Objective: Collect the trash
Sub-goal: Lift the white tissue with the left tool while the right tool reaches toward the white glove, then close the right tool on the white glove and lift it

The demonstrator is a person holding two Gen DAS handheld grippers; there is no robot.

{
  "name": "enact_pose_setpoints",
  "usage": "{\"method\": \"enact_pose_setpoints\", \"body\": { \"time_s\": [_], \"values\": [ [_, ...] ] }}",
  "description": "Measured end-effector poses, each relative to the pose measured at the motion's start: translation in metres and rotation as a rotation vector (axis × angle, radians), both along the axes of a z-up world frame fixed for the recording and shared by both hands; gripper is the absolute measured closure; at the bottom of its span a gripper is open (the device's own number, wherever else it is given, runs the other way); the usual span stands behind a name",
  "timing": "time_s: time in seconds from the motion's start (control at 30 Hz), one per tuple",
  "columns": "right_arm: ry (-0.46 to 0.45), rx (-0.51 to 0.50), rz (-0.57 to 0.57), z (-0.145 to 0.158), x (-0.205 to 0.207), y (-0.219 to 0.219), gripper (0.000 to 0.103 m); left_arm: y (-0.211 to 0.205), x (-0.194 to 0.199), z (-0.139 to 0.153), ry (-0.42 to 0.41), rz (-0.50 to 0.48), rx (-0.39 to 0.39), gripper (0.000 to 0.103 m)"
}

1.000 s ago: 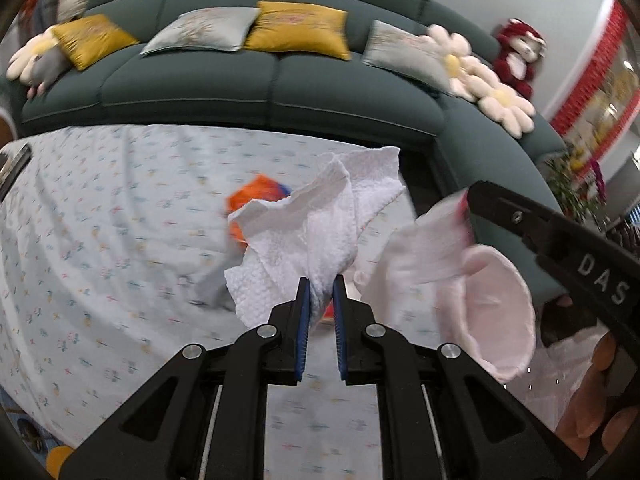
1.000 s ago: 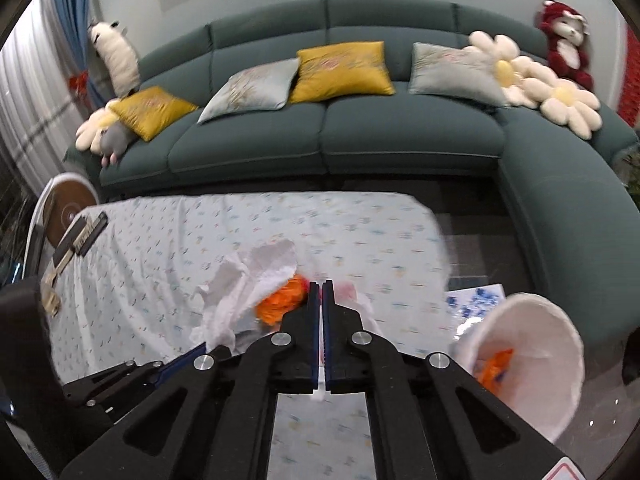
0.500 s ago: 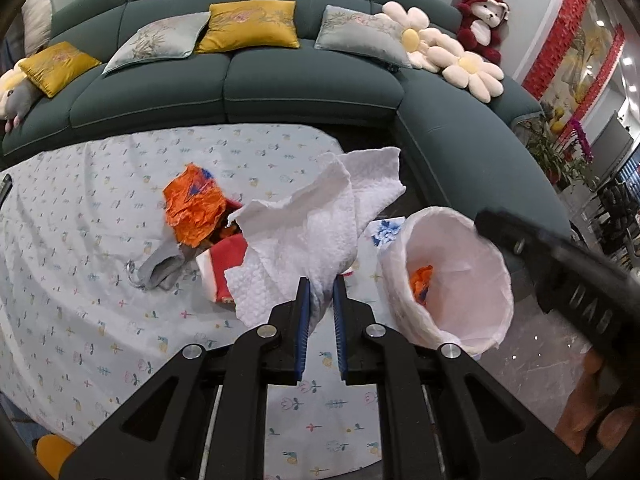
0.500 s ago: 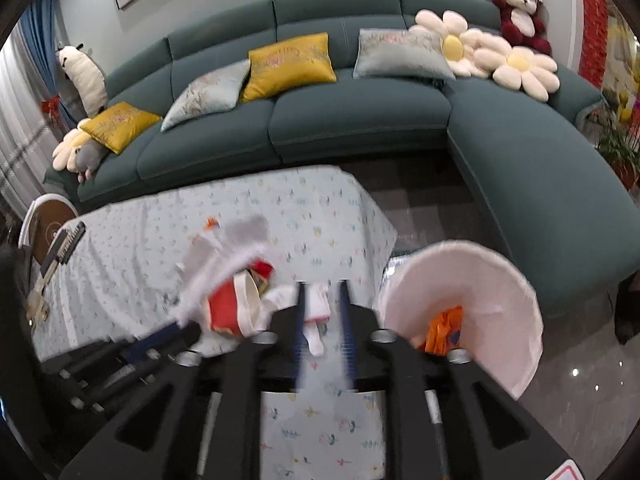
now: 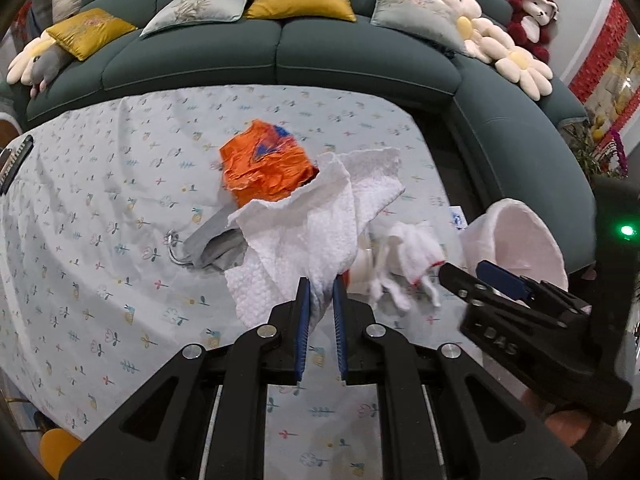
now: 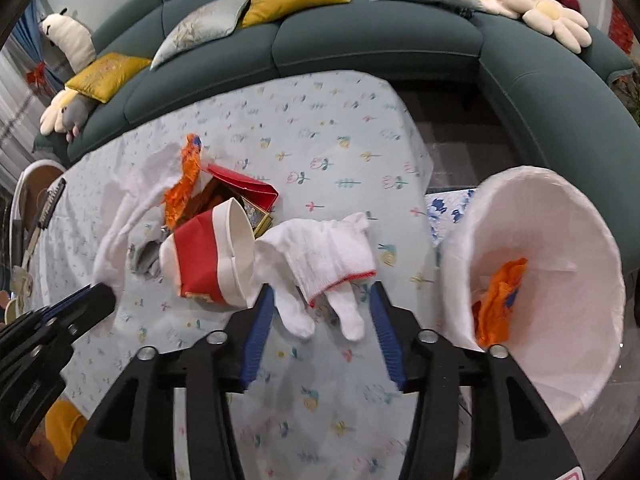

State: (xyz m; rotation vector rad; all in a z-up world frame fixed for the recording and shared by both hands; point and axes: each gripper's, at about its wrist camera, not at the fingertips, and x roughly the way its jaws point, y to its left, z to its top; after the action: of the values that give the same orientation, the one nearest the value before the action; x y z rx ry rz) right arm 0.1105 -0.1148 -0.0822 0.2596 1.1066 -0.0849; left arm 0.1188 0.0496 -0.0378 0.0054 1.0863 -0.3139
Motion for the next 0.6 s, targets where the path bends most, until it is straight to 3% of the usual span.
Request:
{"method": "enact_pose_setpoints", "body": {
  "time_s": [0.27, 0.43, 0.57, 0.6],
  "values": [
    [0.023, 0.005, -0.013, -0.023, 0.041, 0.011, 0.047, 0.002, 0.016, -0.010, 0.015, 0.011, 0.000, 0.092],
    [0.086, -0.006, -0.035, -0.048, 0.052, 0.006, 0.047, -0.002, 0.020, -0.016, 0.027, 0.005, 0.001, 0.092],
    [0.104, 0.011, -0.046, -0.059, 0.040, -0.002, 0.061, -0.004, 0.020, -0.018, 0.034, -0.002, 0.002, 0.092],
    [0.104, 0.007, -0.045, -0.059, 0.037, -0.004, 0.069, -0.005, 0.020, -0.018, 0.034, -0.004, 0.002, 0.092]
  ]
}}
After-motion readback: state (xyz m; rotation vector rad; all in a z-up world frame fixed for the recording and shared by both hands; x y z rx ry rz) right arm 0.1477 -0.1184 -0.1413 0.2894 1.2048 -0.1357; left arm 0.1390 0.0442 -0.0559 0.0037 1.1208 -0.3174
